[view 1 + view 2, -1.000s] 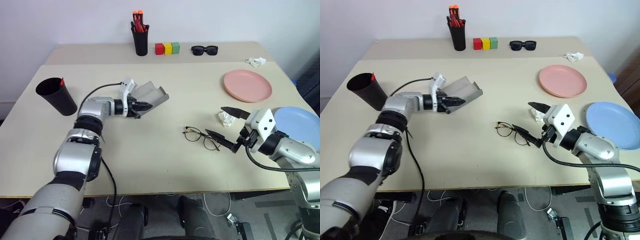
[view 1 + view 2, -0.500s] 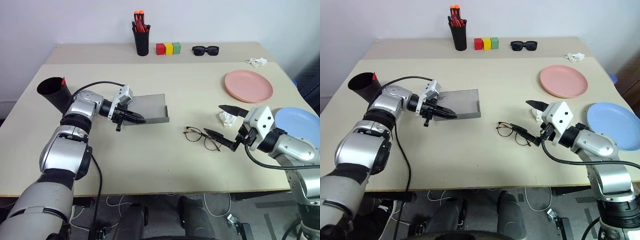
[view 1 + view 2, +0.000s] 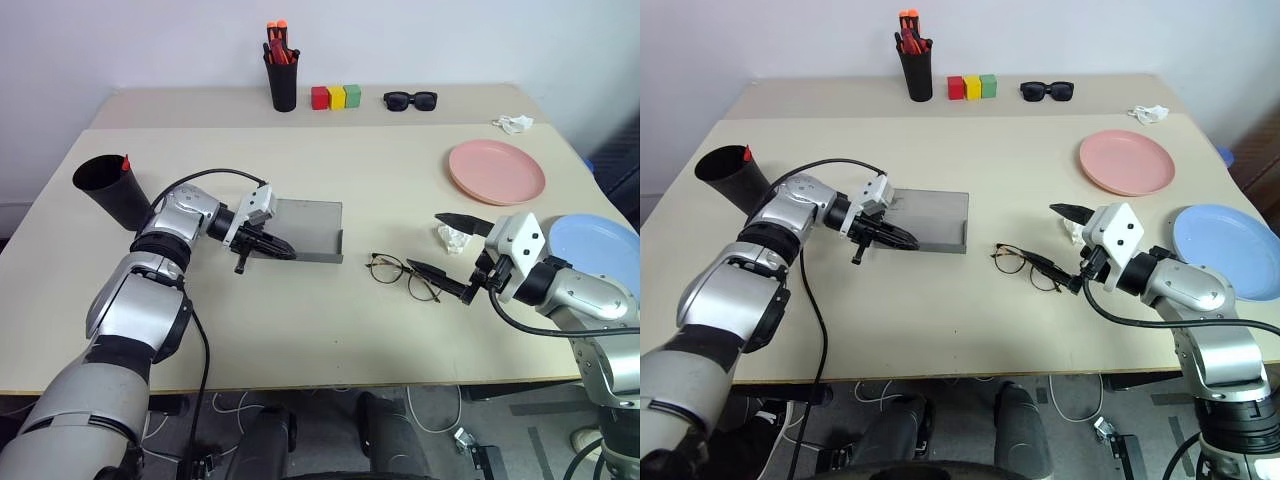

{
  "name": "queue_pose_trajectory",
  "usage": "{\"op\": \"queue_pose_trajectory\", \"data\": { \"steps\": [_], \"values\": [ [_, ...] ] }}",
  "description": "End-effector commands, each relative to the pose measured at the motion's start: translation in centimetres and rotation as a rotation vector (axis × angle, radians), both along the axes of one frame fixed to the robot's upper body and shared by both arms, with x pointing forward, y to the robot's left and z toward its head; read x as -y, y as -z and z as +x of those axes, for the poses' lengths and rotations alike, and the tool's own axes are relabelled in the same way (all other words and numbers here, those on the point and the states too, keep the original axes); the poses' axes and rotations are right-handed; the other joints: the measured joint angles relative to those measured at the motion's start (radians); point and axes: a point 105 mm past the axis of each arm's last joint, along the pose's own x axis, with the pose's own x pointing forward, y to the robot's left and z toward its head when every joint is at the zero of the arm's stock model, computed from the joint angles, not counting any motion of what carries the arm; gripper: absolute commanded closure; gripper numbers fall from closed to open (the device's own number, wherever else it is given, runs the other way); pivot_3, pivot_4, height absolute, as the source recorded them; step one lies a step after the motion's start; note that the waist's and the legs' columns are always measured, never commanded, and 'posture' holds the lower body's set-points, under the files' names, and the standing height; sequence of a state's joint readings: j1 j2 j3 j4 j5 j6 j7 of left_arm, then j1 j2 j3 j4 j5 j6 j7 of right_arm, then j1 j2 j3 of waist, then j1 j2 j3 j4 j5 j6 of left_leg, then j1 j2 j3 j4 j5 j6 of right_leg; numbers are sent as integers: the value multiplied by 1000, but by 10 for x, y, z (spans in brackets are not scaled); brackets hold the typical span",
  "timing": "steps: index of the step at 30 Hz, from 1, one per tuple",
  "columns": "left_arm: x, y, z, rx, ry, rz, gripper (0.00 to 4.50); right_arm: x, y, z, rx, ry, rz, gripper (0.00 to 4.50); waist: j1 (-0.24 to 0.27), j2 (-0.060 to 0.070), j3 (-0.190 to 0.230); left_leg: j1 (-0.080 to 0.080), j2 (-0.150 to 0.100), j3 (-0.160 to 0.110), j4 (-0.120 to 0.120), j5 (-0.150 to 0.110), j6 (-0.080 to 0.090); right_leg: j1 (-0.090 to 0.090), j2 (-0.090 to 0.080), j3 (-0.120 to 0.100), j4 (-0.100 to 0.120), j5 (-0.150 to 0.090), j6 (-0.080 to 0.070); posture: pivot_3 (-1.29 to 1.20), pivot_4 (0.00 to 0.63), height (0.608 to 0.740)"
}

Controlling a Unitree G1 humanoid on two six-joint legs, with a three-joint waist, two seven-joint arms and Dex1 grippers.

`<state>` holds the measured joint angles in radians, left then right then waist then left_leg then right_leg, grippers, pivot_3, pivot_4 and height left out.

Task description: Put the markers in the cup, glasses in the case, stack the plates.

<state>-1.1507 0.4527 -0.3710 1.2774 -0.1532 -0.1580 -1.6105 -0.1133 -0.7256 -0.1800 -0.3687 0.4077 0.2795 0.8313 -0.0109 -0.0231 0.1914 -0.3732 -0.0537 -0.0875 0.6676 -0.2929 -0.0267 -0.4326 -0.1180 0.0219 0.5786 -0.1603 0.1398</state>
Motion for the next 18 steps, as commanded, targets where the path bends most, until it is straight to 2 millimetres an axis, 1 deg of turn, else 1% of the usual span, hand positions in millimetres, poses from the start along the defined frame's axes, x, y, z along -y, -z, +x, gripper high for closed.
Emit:
{"op": "queue_pose_trajectory", "data": {
  "steps": [1,2,5,6,7,9,11,13,15,17,18],
  "values": [
    [5,-17,4,43,1,-78,2719,-1,-11,-2,39,-16,-10,0,1,0,0,0,0,0,0,0,0,0,0,0,0,0,0,0,150,740],
    [5,-19,4,45,-1,-85,2209,-2,-10,-2,38,-18,-14,0,0,0,0,0,0,0,0,0,0,0,0,0,0,0,0,0,150,740],
    [8,-45,10,87,-17,-199,647,-2,-4,-1,15,-21,-52,0,0,0,0,0,0,0,0,0,0,0,0,0,0,0,0,0,150,740],
    [8,-57,11,104,-23,-243,175,-1,6,1,-43,-14,-86,0,0,0,0,0,0,0,0,0,0,0,0,0,0,0,0,0,150,740],
    [7,-67,12,112,-30,-281,81,2,15,4,-76,7,-137,0,-1,0,0,0,0,0,0,0,0,0,0,0,0,0,0,0,150,740],
    [3,-82,11,131,-32,-331,81,8,31,7,-132,33,-226,0,-1,0,0,0,0,0,0,0,0,0,0,0,0,0,0,0,150,740],
    [-4,-91,6,152,-21,-366,81,12,37,12,-157,67,-277,0,-2,0,0,0,0,0,0,0,0,0,0,0,0,0,0,0,150,740],
    [-11,-96,-3,179,-2,-403,81,11,37,19,-177,95,-282,0,-9,1,0,0,1,1,0,-1,1,-1,0,1,1,0,0,0,150,740],
    [-18,-97,-12,148,-1,-448,81,6,37,23,-191,111,-283,0,-12,2,0,0,1,1,0,-1,1,-2,0,2,1,0,0,0,150,740],
    [-24,-95,-20,173,-14,-480,81,4,39,26,-244,136,-281,0,-9,3,0,0,1,1,0,-1,1,-3,0,2,2,0,0,0,150,740],
    [-30,-90,-25,175,-35,-487,81,3,37,28,-246,146,-284,0,-7,3,0,0,1,1,0,-1,1,-3,0,2,2,0,0,0,150,740]
  ]
}}
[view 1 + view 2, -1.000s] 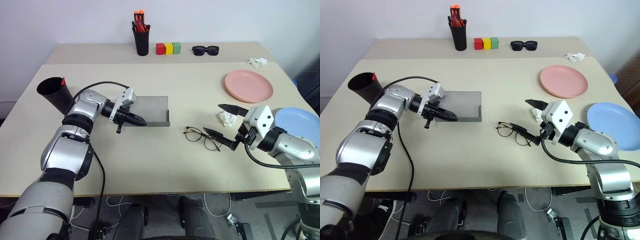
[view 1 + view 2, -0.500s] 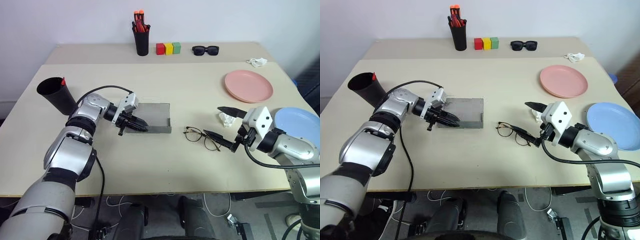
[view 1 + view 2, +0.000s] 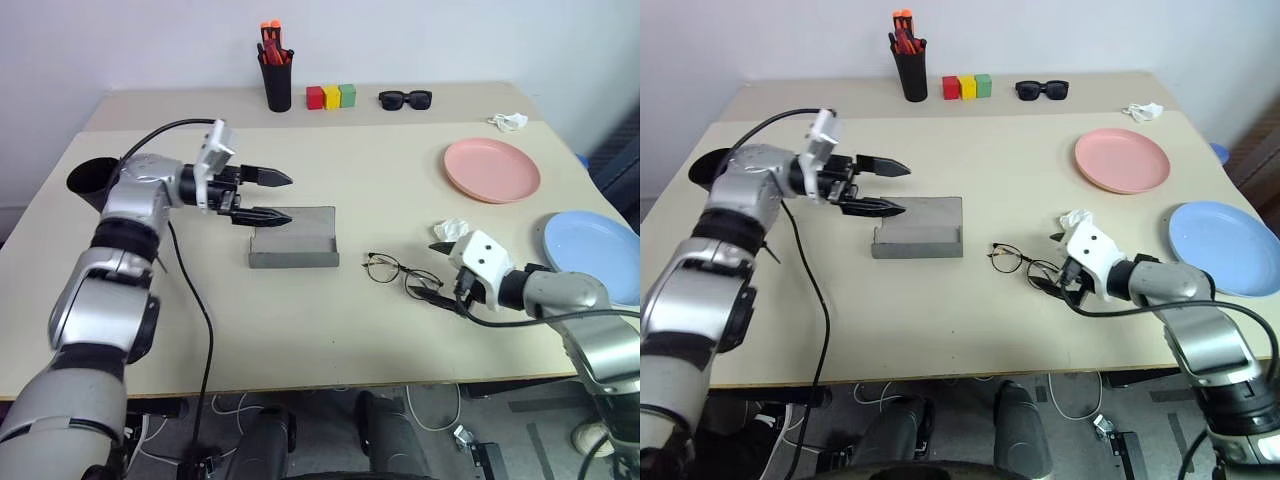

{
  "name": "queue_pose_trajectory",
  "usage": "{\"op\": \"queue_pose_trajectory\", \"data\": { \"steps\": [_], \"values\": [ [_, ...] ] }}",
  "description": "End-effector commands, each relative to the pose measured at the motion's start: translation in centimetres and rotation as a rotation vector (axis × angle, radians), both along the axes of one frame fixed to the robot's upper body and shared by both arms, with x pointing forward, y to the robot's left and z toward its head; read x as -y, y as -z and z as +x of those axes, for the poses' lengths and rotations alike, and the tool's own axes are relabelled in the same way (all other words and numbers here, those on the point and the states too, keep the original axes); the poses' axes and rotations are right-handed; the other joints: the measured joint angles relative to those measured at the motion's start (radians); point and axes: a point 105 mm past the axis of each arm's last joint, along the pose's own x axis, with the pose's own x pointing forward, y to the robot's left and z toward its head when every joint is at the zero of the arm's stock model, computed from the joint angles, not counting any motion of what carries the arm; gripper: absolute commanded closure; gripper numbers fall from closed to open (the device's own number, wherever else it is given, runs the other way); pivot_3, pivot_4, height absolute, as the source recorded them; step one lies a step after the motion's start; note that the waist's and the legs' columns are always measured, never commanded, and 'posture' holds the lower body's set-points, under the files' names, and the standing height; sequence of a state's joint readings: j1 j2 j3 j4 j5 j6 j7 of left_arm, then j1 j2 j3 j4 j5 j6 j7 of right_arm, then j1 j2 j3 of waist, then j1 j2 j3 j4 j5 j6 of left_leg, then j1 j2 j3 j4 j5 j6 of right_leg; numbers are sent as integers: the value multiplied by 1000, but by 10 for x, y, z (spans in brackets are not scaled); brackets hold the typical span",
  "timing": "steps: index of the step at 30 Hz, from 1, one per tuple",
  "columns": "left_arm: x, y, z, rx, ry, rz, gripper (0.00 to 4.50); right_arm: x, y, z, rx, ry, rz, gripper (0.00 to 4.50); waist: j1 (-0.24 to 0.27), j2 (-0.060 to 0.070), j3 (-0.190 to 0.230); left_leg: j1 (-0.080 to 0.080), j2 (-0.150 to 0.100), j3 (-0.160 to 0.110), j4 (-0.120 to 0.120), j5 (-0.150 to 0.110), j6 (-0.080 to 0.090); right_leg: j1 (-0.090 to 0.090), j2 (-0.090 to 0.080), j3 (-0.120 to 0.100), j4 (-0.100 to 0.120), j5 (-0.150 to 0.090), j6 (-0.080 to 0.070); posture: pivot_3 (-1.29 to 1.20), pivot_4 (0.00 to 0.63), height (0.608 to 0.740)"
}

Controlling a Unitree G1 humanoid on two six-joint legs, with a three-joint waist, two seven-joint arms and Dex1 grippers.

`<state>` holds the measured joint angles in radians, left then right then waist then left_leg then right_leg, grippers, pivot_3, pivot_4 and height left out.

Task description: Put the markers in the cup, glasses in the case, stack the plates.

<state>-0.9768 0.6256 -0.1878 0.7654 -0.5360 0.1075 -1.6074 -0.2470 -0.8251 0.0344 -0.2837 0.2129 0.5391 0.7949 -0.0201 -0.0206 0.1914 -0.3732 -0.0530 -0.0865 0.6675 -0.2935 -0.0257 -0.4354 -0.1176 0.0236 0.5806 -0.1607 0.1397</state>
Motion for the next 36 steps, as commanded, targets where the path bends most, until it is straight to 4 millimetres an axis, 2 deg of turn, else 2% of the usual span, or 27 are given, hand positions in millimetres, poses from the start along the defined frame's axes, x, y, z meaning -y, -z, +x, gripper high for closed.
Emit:
{"op": "queue_pose_trajectory", "data": {
  "steps": [1,5,7,9,12,13,19,22,25,36],
  "values": [
    [-15,-6,-15,47,-49,-65,81,-5,-11,5,5,34,-1,0,4,0,0,0,0,0,0,0,0,0,0,0,0,0,0,0,150,740],
    [-27,4,-34,65,-130,-82,81,-14,-26,7,-12,18,57,0,10,0,0,-1,0,0,0,0,0,-1,0,0,-1,0,0,0,150,740],
    [-28,4,-42,60,-154,-98,81,-17,-26,9,-18,14,35,0,10,0,0,-1,0,-1,0,0,-1,-1,0,0,-1,0,0,0,150,740],
    [-25,4,-49,103,-165,-87,81,-15,-17,9,-43,11,-22,0,12,0,0,-1,0,-1,0,0,-1,0,-1,0,-1,0,0,0,150,740],
    [-20,4,-54,120,-181,-85,0,-7,-3,8,-66,13,-111,786,12,0,0,-1,0,-1,0,0,-1,0,-1,0,-1,0,0,0,150,740],
    [-20,2,-56,102,-188,-102,0,-7,-4,7,-71,10,-107,1221,10,0,0,-1,0,-1,0,0,-1,0,-1,0,-1,0,0,0,150,740],
    [-26,11,-63,65,-201,-109,0,-11,-6,6,-78,0,-77,1221,4,0,0,0,0,0,-1,0,-1,0,0,0,-1,0,0,0,150,740],
    [-28,14,-58,38,-217,-126,0,-12,-5,7,-80,9,-63,2060,7,0,0,0,0,0,0,0,-1,0,0,0,-1,0,0,0,150,740],
    [-24,18,-58,41,-219,-152,0,-11,3,5,-102,12,-79,3485,10,0,0,0,0,0,0,0,-1,1,0,0,-1,0,0,0,150,740],
    [-34,25,-62,43,-210,-130,0,-12,3,4,-127,1,-69,3485,7,0,0,0,0,0,-1,0,-1,0,0,0,-2,0,-1,0,150,740]
  ]
}}
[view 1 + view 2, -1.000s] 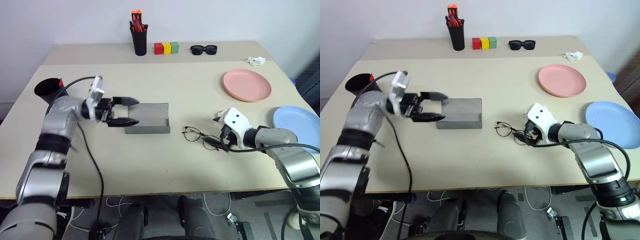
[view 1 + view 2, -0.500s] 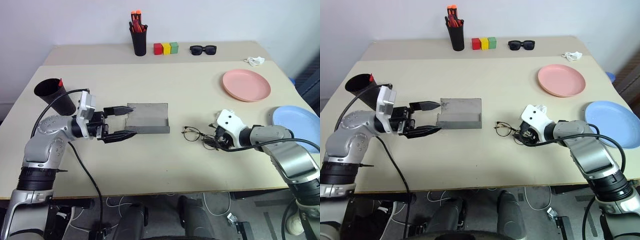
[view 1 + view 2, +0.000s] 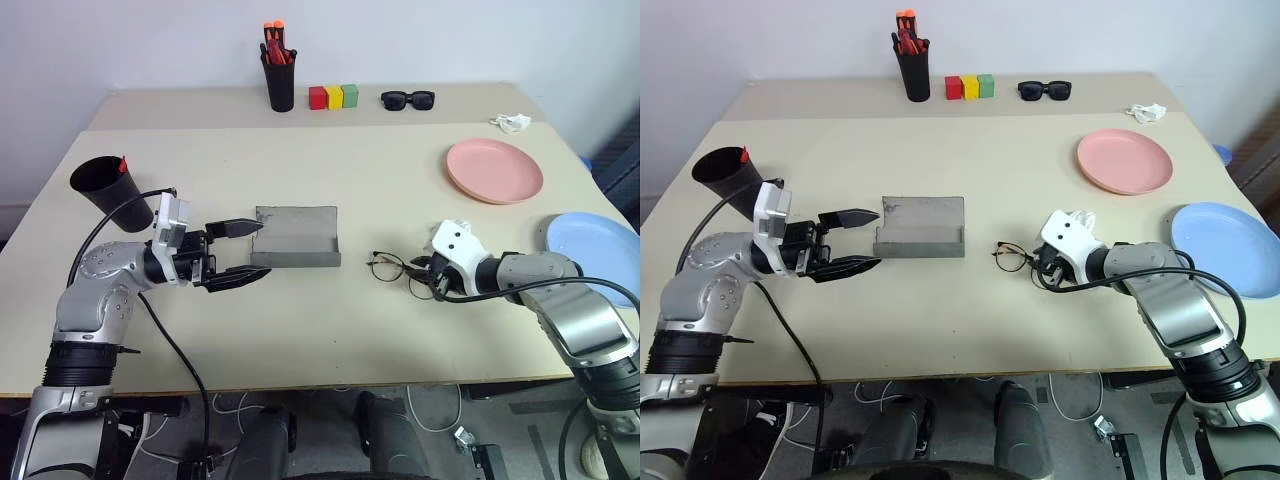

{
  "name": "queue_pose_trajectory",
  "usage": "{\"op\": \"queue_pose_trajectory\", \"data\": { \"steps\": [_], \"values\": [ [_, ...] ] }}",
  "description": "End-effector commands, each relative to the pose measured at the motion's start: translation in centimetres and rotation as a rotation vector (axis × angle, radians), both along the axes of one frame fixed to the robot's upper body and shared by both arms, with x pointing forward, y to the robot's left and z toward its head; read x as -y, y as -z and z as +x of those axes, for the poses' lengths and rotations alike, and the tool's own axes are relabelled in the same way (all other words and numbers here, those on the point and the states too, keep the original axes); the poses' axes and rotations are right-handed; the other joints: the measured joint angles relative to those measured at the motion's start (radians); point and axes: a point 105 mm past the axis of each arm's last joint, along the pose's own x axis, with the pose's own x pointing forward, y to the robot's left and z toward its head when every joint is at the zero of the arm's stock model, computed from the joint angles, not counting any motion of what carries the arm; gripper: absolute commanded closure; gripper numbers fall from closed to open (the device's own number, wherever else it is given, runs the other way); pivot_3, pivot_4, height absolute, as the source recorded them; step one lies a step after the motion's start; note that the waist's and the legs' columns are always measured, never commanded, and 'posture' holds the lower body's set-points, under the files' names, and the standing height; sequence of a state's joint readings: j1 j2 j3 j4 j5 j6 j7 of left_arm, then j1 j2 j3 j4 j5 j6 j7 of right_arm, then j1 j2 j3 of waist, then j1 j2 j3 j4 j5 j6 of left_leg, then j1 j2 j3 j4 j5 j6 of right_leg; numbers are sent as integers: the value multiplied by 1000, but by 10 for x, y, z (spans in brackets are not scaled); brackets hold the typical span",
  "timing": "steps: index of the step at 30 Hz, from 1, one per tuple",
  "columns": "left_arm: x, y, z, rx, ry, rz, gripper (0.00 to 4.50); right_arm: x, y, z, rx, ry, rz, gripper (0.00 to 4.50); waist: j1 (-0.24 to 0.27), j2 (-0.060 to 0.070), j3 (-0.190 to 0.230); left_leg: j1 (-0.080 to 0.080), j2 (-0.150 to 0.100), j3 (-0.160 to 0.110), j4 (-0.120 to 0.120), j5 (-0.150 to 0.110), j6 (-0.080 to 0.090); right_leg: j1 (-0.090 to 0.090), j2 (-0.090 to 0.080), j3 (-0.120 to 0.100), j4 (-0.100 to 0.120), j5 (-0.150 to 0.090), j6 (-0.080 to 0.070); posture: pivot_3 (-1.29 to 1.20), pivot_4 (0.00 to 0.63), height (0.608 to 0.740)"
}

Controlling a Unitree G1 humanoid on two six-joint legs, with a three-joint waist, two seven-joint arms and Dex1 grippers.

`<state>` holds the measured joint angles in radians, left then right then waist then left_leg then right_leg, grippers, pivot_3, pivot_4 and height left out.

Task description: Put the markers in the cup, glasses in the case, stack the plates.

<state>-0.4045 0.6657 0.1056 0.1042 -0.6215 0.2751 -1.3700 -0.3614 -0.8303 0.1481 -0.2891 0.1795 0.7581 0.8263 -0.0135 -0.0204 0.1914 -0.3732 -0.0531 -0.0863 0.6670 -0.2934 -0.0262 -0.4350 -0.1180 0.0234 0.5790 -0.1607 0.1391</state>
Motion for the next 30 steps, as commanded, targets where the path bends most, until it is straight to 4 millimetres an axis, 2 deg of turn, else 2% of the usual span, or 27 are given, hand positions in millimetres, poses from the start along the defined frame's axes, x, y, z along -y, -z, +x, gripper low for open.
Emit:
{"op": "queue_pose_trajectory", "data": {
  "steps": [1,4,5,8,10,12,15,17,20,22,25,30],
  "values": [
    [-5,-6,-2,44,-9,-1,0,-2,-7,-1,18,-18,0,3485,1,0,0,0,0,0,0,0,0,0,0,0,0,0,0,0,150,740],
    [-5,-4,-2,35,-10,2,0,-1,-4,-1,6,-21,-16,4301,1,0,0,0,0,0,0,0,0,0,0,0,0,0,0,0,150,740],
    [-6,-2,-1,30,-11,6,0,-1,-3,-1,3,-22,-15,4413,1,0,0,0,0,0,0,0,0,0,0,0,0,0,0,0,150,740],
    [-8,1,6,1,-34,14,0,0,-6,0,8,-21,-11,4413,1,0,0,0,0,0,0,0,0,0,0,0,0,0,0,0,150,740],
    [-22,0,11,-22,-92,17,0,-5,-14,0,23,-35,39,4413,1,0,0,0,0,0,0,0,0,0,0,0,0,0,0,0,150,740],
    [-40,-7,14,-37,-163,-8,0,-13,-33,0,62,-49,134,4413,-2,0,0,0,0,0,0,0,0,0,0,0,0,0,0,0,150,740],
    [-69,-17,10,-55,-244,-21,0,-26,-77,5,172,-84,302,4413,-11,1,1,0,1,0,0,0,0,-1,1,0,0,0,0,0,150,740],
    [-80,-20,7,-66,-271,-13,0,-36,-98,9,240,-119,348,4413,-11,2,1,-1,1,1,-1,0,0,-3,1,0,1,0,0,0,150,740],
    [-83,-22,7,-59,-295,-18,0,-57,-113,21,306,-164,370,4413,-3,2,1,0,1,1,-1,0,0,-3,1,0,1,0,-1,0,150,740],
    [-80,-24,5,-68,-293,-33,0,-83,-120,35,357,-205,391,4413,-1,1,1,0,1,0,-1,0,0,-2,1,0,1,0,-1,0,150,740],
    [-79,-26,2,-87,-296,-56,0,-123,-121,48,390,-265,420,4413,-8,1,1,0,1,1,-1,0,0,-3,1,0,2,0,-1,0,150,740],
    [-80,-24,-7,-85,-326,-22,0,-156,-111,57,377,-313,471,4413,-7,1,1,-3,1,1,-3,1,-1,-7,0,0,2,0,-1,0,150,740]
  ]
}}
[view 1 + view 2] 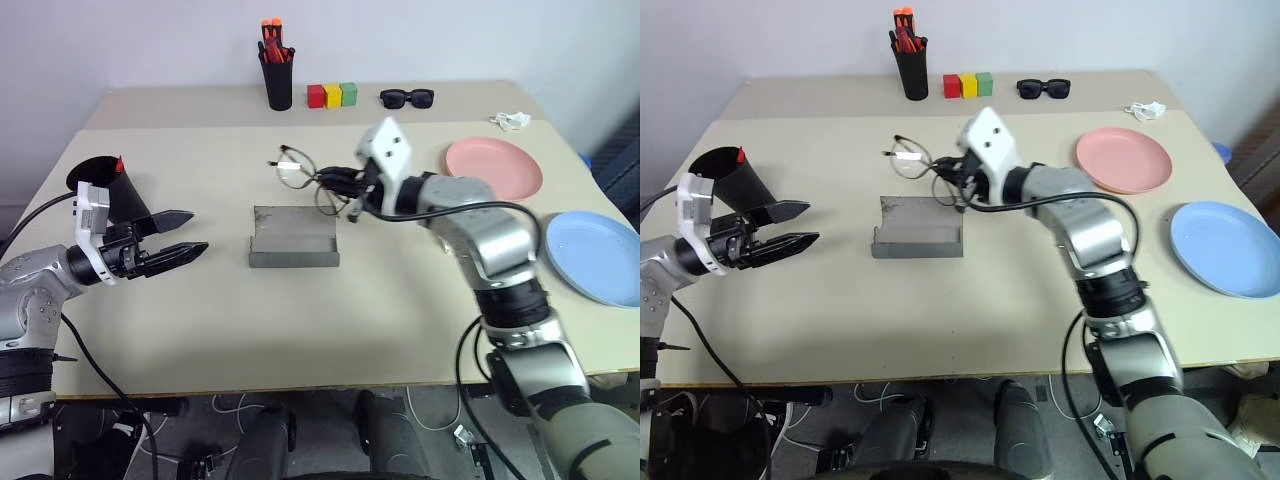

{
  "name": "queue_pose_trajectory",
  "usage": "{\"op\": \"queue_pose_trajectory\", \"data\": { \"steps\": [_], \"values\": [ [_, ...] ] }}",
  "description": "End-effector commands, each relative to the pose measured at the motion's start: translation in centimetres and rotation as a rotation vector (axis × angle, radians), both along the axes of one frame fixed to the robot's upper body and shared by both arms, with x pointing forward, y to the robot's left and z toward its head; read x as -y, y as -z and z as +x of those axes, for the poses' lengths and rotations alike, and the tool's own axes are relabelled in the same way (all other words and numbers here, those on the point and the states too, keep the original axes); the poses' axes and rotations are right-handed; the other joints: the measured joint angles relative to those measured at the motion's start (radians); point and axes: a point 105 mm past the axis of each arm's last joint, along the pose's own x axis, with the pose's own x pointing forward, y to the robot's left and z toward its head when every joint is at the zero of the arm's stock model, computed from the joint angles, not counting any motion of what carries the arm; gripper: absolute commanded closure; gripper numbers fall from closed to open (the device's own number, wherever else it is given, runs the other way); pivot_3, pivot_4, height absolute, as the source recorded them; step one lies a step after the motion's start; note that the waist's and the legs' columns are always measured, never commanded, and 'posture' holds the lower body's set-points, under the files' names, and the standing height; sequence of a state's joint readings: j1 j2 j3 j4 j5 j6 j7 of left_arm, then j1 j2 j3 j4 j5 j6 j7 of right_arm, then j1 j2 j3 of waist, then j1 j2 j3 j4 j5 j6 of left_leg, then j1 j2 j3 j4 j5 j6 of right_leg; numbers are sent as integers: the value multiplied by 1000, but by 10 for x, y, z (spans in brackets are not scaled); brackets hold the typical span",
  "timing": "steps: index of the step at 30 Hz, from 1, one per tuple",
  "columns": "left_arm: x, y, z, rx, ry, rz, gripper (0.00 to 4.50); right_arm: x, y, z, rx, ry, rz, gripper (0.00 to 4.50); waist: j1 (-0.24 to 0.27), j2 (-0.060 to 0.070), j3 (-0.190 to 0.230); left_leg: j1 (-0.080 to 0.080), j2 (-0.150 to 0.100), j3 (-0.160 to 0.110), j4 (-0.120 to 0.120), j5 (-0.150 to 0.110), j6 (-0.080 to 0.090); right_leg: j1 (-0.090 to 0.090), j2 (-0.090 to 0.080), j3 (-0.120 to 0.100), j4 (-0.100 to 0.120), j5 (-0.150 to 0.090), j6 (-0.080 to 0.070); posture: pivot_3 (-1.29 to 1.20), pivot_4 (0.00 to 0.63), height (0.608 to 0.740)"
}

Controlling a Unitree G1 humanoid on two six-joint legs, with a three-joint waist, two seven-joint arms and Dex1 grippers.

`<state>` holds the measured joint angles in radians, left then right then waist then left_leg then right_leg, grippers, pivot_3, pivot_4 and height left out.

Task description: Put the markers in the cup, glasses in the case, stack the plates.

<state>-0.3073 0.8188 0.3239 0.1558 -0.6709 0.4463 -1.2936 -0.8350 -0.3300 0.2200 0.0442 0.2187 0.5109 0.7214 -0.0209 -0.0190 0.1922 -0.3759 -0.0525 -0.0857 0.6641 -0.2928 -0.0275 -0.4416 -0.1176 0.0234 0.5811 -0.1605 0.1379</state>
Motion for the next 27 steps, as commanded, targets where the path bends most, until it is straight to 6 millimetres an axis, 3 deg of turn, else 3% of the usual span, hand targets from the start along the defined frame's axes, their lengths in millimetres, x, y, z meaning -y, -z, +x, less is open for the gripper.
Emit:
{"op": "queue_pose_trajectory", "data": {
  "steps": [1,6,10,19,22,27],
  "values": [
    [-1,-15,-8,48,-17,7,0,-12,-7,4,54,-25,31,4413,0,0,0,-1,0,0,0,0,0,0,0,0,0,0,0,0,150,740],
    [7,-14,-18,41,-23,12,0,-15,40,8,36,-29,-111,4413,0,0,0,0,0,0,0,0,0,0,0,0,0,0,0,0,150,740],
    [12,-16,-18,46,-32,7,0,-18,64,5,13,-47,-175,4413,-2,1,0,1,0,0,0,0,-1,0,0,0,0,0,0,0,150,740],
    [26,-23,-13,62,-18,6,0,-18,77,-1,3,-94,-249,4413,-18,1,0,1,0,-1,0,1,-1,0,0,0,1,0,-1,0,150,740],
    [29,-24,-11,65,-16,8,0,-19,73,-2,-4,-105,-230,3573,-24,1,0,1,0,-1,-1,1,-1,0,0,0,1,0,-1,0,150,740],
    [34,-27,-8,75,-12,8,0,-17,67,5,15,-72,-223,1151,-24,1,0,1,0,-1,-1,1,-1,0,0,0,1,0,-1,0,150,740]
  ]
}}
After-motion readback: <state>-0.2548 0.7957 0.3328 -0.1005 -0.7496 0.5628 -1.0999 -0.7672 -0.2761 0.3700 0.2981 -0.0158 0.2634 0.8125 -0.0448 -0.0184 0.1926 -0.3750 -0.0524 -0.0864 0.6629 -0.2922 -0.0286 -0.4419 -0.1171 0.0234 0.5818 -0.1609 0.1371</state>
